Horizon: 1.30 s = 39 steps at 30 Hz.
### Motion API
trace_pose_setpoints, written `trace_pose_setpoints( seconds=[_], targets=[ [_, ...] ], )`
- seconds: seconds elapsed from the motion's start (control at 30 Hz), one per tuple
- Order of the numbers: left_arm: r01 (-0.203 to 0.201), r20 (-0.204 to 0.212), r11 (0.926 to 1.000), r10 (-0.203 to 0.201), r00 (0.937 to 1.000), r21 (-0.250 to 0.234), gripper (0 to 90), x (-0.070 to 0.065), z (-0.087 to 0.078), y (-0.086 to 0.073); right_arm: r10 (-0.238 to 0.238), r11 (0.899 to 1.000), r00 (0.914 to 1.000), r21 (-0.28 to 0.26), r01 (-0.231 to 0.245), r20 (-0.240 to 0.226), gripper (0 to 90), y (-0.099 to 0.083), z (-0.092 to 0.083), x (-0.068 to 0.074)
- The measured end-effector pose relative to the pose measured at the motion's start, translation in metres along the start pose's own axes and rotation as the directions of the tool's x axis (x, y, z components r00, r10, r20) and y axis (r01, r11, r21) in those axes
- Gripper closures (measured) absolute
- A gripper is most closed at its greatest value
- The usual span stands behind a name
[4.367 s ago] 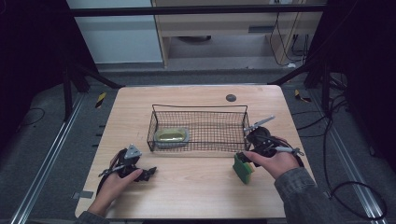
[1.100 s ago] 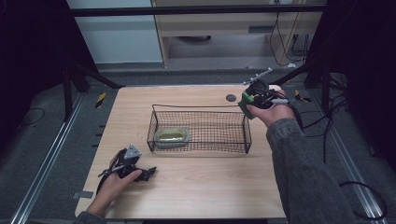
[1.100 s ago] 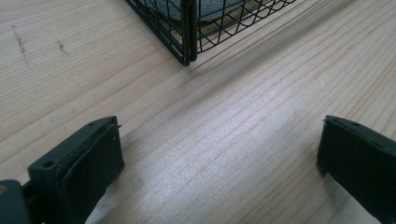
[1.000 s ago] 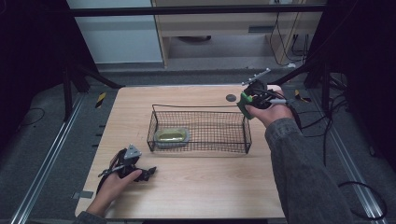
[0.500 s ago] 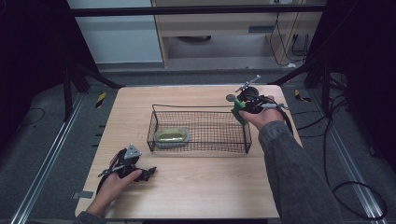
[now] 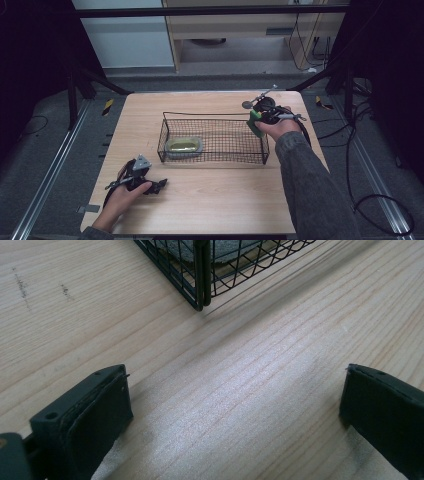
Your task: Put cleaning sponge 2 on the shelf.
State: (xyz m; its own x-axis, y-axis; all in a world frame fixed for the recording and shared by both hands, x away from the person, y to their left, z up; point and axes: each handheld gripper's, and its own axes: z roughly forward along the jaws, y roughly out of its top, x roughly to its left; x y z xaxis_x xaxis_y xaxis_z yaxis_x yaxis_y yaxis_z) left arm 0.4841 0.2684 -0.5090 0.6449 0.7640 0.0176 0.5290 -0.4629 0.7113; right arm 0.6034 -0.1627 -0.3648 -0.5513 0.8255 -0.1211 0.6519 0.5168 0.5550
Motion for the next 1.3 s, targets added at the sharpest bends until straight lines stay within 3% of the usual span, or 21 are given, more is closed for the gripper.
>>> trace_pose_setpoints(
  seconds=[0.67,1.3],
  targets=[
    [-0.002,0.002,1.0,0.002,1.0,0.0,0.0,0.0,0.0,0.0,0.045,0.999,0.9986,0.016,-0.045,-0.027,64.3,-0.011,0.018,-0.007],
    [-0.003,0.004,1.0,0.003,1.0,-0.001,0.0,0.001,0.0,0.0,0.027,0.998,0.9996,0.064,-0.027,-0.01,64.3,-0.018,0.04,0.001]
  ],
)
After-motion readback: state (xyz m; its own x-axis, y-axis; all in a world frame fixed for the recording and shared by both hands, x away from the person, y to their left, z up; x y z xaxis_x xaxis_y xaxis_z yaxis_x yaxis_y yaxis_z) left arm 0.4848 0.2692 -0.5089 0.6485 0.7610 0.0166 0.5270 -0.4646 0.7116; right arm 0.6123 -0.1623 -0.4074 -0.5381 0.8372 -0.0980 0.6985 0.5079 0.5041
